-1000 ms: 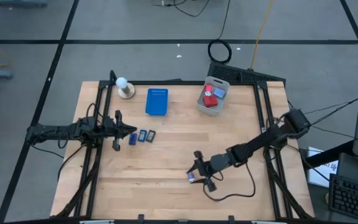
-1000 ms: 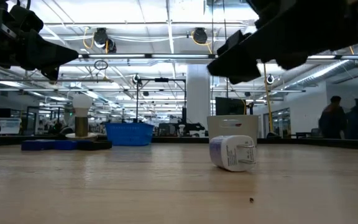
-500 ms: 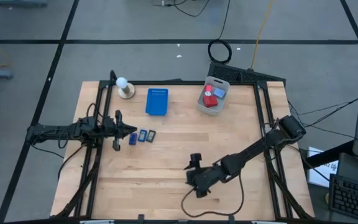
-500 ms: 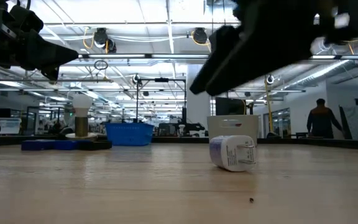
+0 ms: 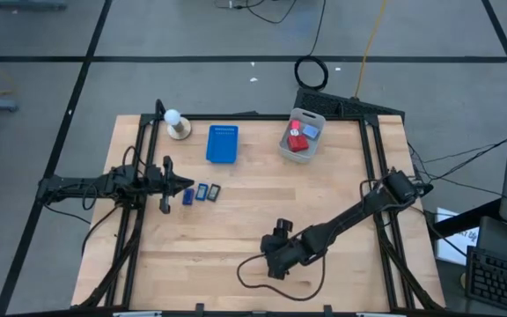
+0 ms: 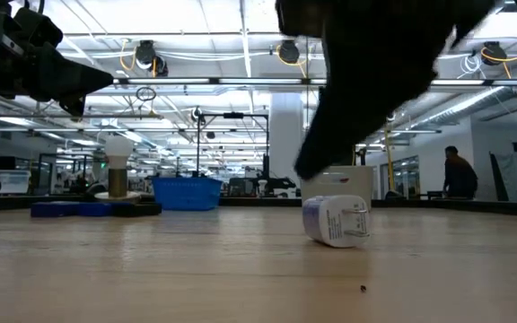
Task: Pick & Place Office items
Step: Put the violet charger adapter into the gray bin
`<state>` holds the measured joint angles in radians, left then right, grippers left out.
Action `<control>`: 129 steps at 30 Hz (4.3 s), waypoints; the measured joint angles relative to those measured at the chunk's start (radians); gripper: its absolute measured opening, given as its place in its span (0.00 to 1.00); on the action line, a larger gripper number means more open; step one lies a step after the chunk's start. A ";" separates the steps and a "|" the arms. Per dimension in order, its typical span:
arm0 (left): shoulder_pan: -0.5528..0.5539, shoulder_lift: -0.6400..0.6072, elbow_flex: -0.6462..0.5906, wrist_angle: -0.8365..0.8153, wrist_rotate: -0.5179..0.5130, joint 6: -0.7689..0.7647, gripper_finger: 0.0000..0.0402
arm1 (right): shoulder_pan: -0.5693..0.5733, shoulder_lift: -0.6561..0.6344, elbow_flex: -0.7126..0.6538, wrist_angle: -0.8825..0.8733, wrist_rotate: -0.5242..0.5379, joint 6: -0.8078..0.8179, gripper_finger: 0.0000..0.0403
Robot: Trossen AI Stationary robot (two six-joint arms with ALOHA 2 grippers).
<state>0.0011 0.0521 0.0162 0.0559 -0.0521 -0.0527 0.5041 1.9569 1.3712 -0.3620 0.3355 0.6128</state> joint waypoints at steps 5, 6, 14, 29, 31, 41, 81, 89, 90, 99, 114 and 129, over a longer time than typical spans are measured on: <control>0.000 0.000 0.000 0.000 0.000 0.000 0.05 | -0.013 0.016 0.000 -0.056 0.001 0.083 0.62; 0.000 0.000 0.000 0.000 0.000 0.000 0.05 | -0.014 0.017 0.000 -0.072 0.000 0.096 0.62; 0.000 0.000 0.000 0.000 0.000 0.000 0.05 | -0.013 0.017 0.000 -0.162 -0.026 0.198 0.62; 0.000 0.000 0.000 0.000 0.000 0.000 0.05 | -0.013 0.017 0.000 -0.245 -0.050 0.247 0.62; 0.000 0.000 0.000 0.000 0.000 0.000 0.05 | -0.013 0.017 0.000 -0.233 -0.050 0.196 0.62; 0.000 0.000 0.000 0.000 0.000 0.000 0.05 | -0.012 0.012 -0.104 -0.045 -0.045 0.062 0.62; 0.000 0.000 0.000 0.000 0.000 0.000 0.05 | -0.011 0.016 -0.128 -0.012 -0.055 -0.005 0.42; 0.000 0.000 0.000 0.000 0.000 0.000 0.05 | -0.011 0.016 -0.128 -0.012 -0.055 -0.022 0.35; 0.000 0.000 0.000 0.000 0.000 0.000 0.05 | -0.011 0.016 -0.128 -0.012 -0.055 -0.023 0.35; 0.000 0.000 0.000 0.000 0.000 0.000 0.05 | -0.011 0.016 -0.128 -0.012 -0.054 -0.034 0.40; 0.000 0.000 0.000 0.000 0.000 0.000 0.05 | -0.011 0.016 -0.128 -0.009 -0.053 -0.057 0.36; 0.000 0.000 0.000 0.000 0.000 0.000 0.05 | -0.009 -0.079 -0.131 0.197 -0.056 -0.285 0.35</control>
<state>0.0012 0.0521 0.0162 0.0558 -0.0521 -0.0526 0.4949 1.8778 1.2400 -0.1646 0.2794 0.3275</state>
